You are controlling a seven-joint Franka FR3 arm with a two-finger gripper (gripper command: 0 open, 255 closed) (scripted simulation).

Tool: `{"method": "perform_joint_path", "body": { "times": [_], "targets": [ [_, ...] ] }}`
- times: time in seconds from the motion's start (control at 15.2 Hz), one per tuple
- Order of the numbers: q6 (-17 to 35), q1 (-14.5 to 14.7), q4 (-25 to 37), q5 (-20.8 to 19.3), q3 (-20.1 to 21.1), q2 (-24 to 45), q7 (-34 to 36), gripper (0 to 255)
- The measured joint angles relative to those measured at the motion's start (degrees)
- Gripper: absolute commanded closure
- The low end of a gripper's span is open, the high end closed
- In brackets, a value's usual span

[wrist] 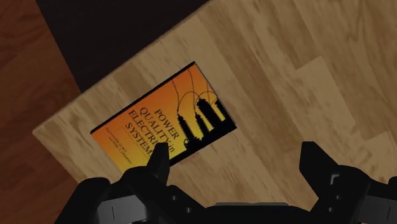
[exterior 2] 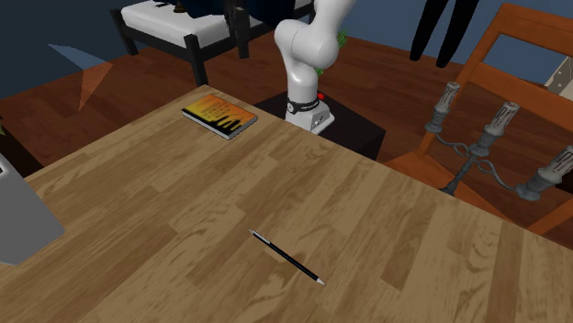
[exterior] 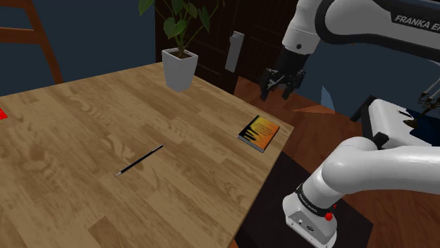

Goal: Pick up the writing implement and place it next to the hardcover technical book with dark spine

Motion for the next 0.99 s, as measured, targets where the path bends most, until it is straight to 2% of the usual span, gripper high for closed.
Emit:
{"method": "perform_joint_path", "body": {
  "times": [0.2,0.66,0.99],
  "targets": [
    [2.3,-0.5,-1.1,3.5,5.1,0.9,8.3,0],
    [9.7,-3.3,0.6,9.9,18.1,8.8,27.9,0],
    [15.7,-8.0,5.3,10.8,27.9,18.2,42.2,0]
  ]
}}
